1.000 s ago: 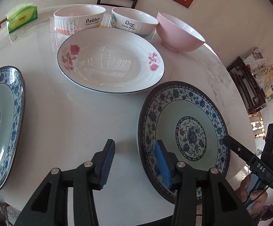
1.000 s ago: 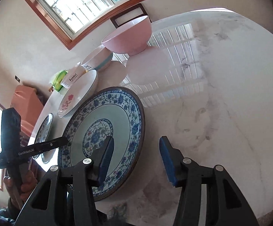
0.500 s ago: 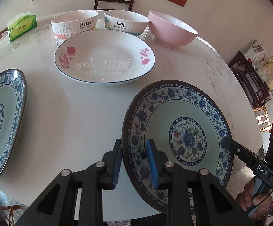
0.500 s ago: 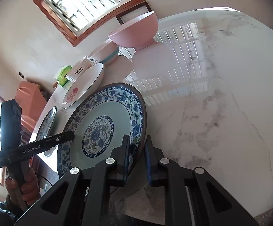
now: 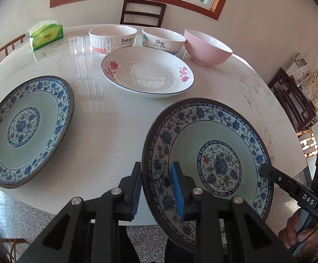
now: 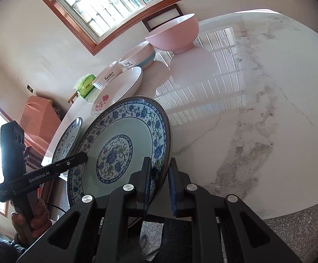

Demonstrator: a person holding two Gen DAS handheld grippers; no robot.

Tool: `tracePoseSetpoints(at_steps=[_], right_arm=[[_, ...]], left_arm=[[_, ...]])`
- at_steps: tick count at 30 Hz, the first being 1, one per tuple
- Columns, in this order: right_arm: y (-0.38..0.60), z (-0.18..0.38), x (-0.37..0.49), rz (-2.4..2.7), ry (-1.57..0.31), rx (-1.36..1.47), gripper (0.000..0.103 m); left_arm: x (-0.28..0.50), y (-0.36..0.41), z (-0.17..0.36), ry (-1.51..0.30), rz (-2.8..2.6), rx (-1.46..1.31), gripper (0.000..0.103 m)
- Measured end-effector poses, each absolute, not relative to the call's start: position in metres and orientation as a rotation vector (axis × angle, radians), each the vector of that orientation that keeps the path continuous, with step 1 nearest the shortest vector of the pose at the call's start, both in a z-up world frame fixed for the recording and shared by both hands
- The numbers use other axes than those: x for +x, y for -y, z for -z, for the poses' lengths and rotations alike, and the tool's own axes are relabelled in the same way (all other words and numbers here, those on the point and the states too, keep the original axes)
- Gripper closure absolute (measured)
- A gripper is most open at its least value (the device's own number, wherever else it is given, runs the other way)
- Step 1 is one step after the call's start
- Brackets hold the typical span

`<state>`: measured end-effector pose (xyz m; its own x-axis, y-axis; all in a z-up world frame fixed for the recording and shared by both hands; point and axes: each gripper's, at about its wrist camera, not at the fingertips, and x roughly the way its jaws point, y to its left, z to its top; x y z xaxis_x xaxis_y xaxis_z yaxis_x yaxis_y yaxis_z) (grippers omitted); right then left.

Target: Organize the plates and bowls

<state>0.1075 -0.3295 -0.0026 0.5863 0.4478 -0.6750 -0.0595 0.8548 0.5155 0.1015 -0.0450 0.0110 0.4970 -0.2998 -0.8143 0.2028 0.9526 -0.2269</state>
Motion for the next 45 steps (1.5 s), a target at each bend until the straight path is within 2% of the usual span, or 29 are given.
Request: tracePoseSetpoints(at_steps=[45], right_arm=[[0.217, -0.014, 0.136, -0.496, -0.913, 0.345, 0.088]], left_arm=[[0.085, -0.078, -0.027, -0.904, 0.090, -0.244, 0.076]])
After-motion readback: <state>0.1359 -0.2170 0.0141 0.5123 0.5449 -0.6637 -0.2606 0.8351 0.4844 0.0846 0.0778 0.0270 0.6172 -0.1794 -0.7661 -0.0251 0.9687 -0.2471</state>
